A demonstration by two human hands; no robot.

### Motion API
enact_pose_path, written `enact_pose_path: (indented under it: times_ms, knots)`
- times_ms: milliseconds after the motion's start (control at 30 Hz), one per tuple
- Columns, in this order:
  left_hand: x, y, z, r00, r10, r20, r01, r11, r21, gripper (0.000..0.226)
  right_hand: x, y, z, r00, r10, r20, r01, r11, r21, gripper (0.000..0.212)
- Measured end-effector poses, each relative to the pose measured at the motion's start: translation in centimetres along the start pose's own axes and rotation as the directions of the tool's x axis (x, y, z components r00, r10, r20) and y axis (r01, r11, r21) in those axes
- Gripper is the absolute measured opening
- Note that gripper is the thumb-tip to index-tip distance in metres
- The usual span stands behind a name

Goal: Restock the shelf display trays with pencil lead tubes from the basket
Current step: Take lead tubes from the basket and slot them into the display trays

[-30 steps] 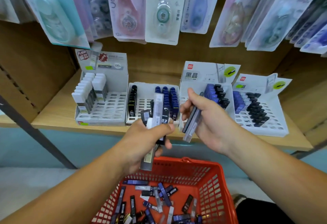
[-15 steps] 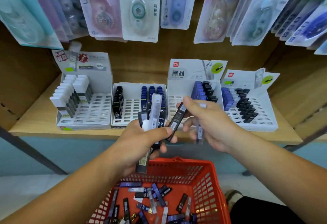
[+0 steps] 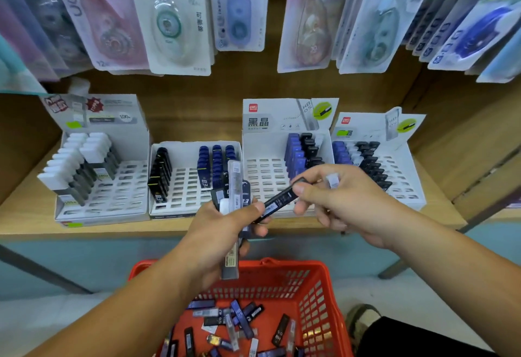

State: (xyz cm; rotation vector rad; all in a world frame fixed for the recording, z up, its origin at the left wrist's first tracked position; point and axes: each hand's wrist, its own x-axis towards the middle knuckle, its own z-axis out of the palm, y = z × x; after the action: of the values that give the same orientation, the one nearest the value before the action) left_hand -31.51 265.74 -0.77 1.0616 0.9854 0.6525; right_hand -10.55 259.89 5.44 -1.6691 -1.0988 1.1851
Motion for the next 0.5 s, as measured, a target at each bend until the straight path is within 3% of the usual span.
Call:
enact_pose_path:
  times_ms: [67,233,500]
  knots:
    - [0.6,0.1,1.1,1.0,0.014,0.008,-0.014,1.0,0.001,0.024,0.3,0.4,-1.1,1.0,0.022,-0.019,-0.02,0.992,0.125,0.018]
    - [1.9,0.9,3.2,0.999,0.023,0.023,-0.024,0.999,0.044,0.028,1.1,1.6,-3.3,1.0,-0.008,-0.02,0.012,0.98,0.196,0.018]
    - [3.4,0.4,4.9,1.0,0.014,0.024,-0.014,1.0,-0.011,0.057,1.0,1.7,-4.7,0.993,-0.098,-0.06,0.105,0.987,0.121,0.02]
